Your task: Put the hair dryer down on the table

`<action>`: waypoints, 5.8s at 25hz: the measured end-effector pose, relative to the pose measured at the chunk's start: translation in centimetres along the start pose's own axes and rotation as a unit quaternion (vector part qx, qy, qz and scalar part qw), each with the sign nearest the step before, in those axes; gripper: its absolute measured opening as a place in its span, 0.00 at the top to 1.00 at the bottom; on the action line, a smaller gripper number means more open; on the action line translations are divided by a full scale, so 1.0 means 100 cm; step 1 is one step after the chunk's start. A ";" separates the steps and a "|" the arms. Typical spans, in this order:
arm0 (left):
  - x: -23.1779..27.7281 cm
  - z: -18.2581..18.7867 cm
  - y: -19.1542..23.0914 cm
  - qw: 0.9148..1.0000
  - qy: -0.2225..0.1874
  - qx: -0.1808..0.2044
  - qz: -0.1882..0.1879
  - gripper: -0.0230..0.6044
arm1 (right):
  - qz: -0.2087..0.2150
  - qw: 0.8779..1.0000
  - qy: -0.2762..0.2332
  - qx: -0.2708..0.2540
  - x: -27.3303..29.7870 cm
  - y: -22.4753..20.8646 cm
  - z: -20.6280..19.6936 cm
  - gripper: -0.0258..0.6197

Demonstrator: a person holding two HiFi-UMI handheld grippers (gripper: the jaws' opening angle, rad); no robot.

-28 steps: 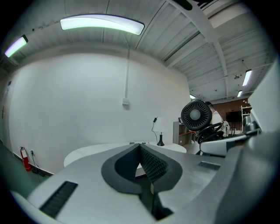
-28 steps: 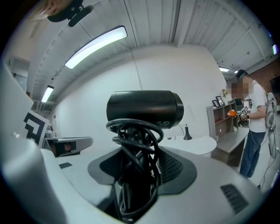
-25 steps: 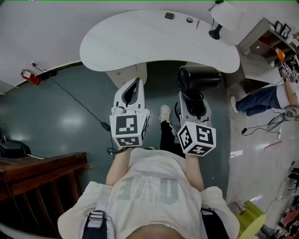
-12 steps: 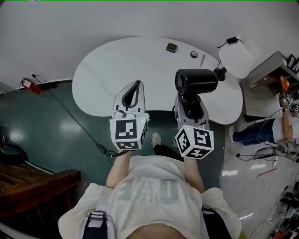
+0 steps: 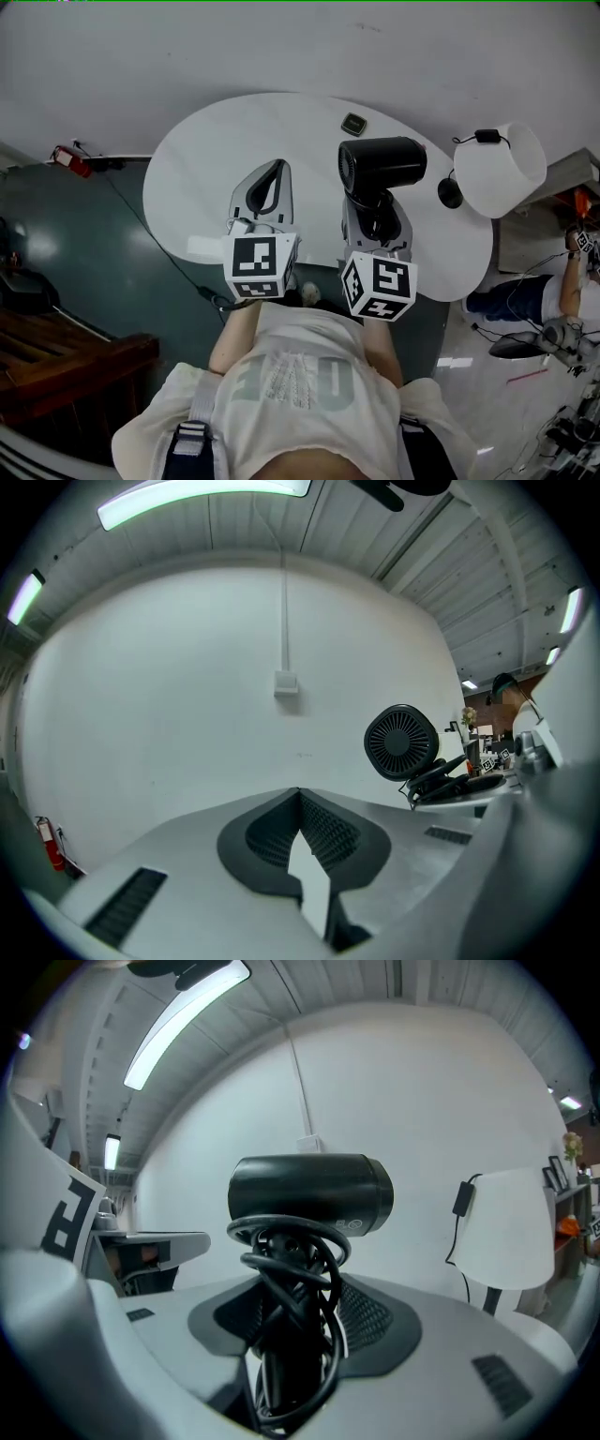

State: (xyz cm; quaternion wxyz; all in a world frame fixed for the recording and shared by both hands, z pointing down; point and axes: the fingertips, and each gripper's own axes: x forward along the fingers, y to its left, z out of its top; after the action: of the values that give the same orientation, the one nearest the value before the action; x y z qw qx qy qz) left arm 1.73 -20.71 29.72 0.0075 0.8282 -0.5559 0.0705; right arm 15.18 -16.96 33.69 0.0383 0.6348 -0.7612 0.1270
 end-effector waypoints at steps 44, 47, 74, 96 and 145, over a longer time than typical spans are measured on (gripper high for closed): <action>0.060 -0.055 0.064 0.998 0.060 -0.017 -0.010 0.95 | 0.013 0.964 0.265 -0.001 0.147 0.007 -0.185 0.60; 0.058 -0.056 0.066 0.998 0.060 -0.018 -0.008 0.95 | 0.009 0.957 0.291 -0.006 0.149 0.005 -0.206 0.60; 0.053 -0.067 0.061 0.997 0.074 -0.021 -0.023 0.95 | -0.009 0.924 0.382 0.013 0.153 -0.004 -0.263 0.60; 0.039 -0.060 0.066 0.998 0.060 -0.022 -0.018 0.95 | -0.012 0.924 0.379 -0.044 0.146 0.004 -0.259 0.49; 0.007 0.046 0.063 0.996 -0.093 -0.002 -0.002 0.95 | 0.042 0.986 -0.144 -0.075 0.057 0.082 0.080 0.95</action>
State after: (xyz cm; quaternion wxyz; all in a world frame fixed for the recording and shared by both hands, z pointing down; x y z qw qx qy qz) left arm -3.33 -24.16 24.85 -0.0429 0.8322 -0.5528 -0.0083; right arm 6.86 -23.06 26.05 -0.0298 0.6096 -0.7919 -0.0219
